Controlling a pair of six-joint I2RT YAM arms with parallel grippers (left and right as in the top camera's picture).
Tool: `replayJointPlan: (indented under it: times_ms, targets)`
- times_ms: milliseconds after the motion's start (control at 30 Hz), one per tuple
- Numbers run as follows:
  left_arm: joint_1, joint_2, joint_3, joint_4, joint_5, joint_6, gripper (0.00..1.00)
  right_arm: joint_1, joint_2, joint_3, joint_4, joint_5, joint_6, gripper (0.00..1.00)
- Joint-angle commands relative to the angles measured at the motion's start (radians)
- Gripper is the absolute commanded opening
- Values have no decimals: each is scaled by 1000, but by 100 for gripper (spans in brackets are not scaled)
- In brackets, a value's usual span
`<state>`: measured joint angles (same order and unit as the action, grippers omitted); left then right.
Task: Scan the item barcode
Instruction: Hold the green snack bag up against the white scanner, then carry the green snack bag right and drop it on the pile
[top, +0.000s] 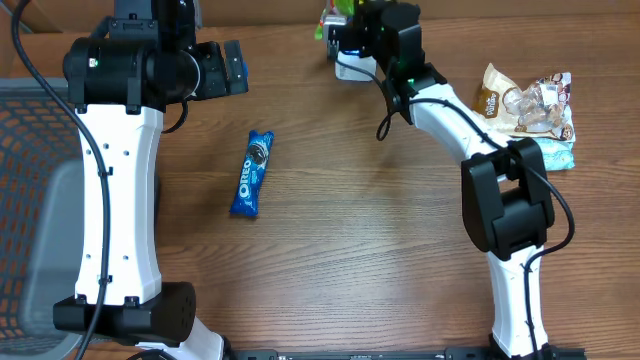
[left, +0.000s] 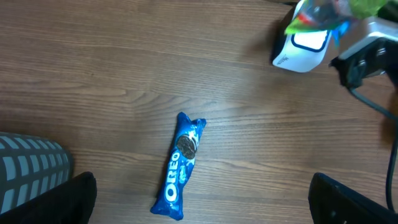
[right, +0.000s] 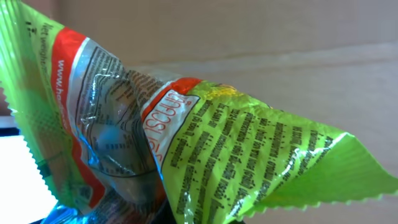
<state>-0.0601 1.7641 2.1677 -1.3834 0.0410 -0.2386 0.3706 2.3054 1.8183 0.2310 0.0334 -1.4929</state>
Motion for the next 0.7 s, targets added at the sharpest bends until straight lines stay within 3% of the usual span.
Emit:
replayJointPlan:
  times_ms: [0, 167, 333, 433, 500, 667]
  targets:
    - [-6, 2, 5, 3, 3, -20, 100, 31, -103, 27, -101, 0, 82, 4]
    - [-6, 2, 5, 3, 3, -20, 99, 66, -253, 27, -354, 2, 475, 4]
    - [-6, 2, 5, 3, 3, -20, 100, 158, -460, 27, -811, -3, 1202, 4]
    - [-6, 2, 5, 3, 3, -20, 100, 181, -512, 27, -1065, -25, 1433, 4]
    - [-6, 2, 5, 3, 3, -20, 100, 176, -526, 27, -1187, -92, 1506, 4]
    - [-6, 2, 5, 3, 3, -20, 100, 43, -532, 27, -1426, 84, 1790, 4]
